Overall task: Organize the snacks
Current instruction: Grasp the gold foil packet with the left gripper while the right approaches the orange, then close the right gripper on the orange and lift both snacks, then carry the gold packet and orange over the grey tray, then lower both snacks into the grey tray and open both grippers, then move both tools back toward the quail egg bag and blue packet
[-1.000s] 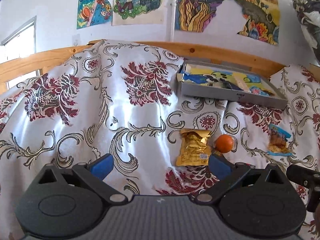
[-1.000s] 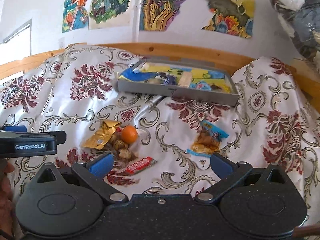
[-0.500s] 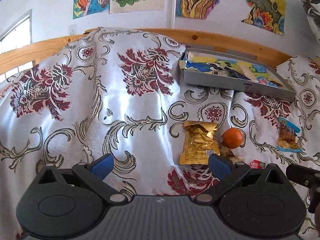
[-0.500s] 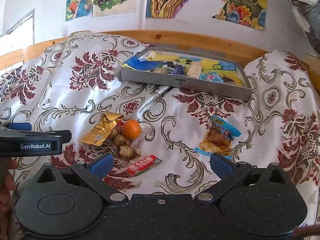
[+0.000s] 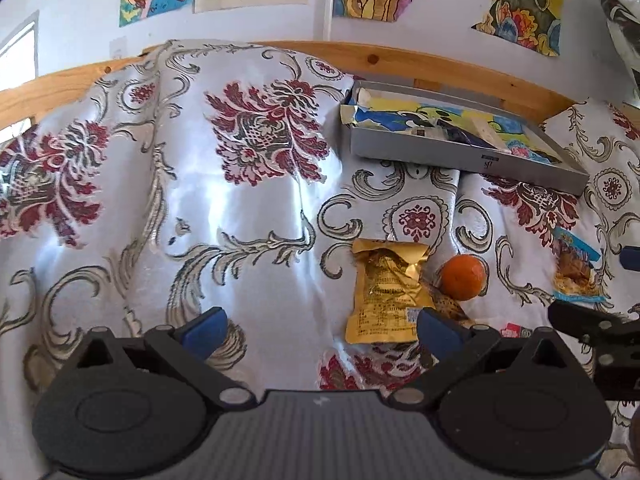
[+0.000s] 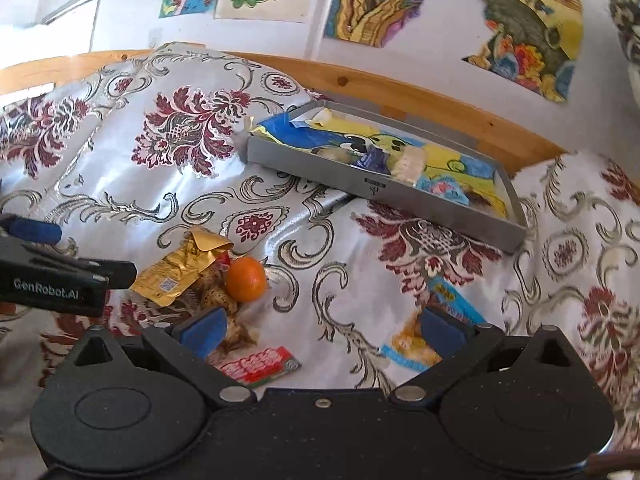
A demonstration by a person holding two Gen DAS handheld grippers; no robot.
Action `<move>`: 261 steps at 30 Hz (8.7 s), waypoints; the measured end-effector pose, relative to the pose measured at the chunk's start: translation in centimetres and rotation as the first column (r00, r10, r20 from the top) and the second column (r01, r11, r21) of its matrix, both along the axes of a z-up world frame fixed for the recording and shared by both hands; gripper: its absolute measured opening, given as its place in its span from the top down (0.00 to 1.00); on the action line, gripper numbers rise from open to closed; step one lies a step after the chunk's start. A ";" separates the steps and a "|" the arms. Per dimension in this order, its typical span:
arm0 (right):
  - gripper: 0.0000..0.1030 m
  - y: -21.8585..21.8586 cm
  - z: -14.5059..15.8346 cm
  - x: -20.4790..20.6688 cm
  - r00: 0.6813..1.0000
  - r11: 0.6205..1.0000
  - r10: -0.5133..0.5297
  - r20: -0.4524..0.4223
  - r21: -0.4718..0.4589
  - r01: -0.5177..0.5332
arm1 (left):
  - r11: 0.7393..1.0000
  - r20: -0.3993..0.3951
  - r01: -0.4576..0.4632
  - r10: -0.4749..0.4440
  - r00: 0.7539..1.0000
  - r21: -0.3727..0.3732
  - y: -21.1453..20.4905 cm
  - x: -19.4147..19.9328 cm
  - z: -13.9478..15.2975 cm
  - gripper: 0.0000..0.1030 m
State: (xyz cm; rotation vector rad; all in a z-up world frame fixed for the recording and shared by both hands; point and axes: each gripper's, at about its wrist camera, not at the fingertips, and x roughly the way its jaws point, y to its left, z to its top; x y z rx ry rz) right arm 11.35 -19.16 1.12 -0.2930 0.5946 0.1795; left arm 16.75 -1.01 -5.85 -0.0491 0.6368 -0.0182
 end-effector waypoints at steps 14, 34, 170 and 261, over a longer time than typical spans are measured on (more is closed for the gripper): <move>0.01 2.0 -2.3 2.7 0.983 0.977 0.159 0.094 -0.156 -0.143 | 0.982 0.008 0.188 -0.188 0.982 -0.017 -1.3 3.6 -0.8 0.01; 0.14 4.4 -4.7 3.9 0.966 0.952 0.246 0.085 -0.208 -0.224 | 0.944 0.002 0.276 -0.281 0.960 -0.178 -0.2 5.2 -1.9 0.19; 0.64 -11.8 5.3 10.7 0.916 0.982 -0.187 0.356 0.101 0.162 | 0.971 0.150 0.153 -0.126 0.981 -0.186 -15.9 16.1 10.3 0.60; 0.01 -14.2 7.0 5.9 0.876 0.937 -0.325 0.356 0.246 0.248 | 0.979 0.260 -0.036 0.089 0.961 -0.201 -12.0 7.3 9.3 0.01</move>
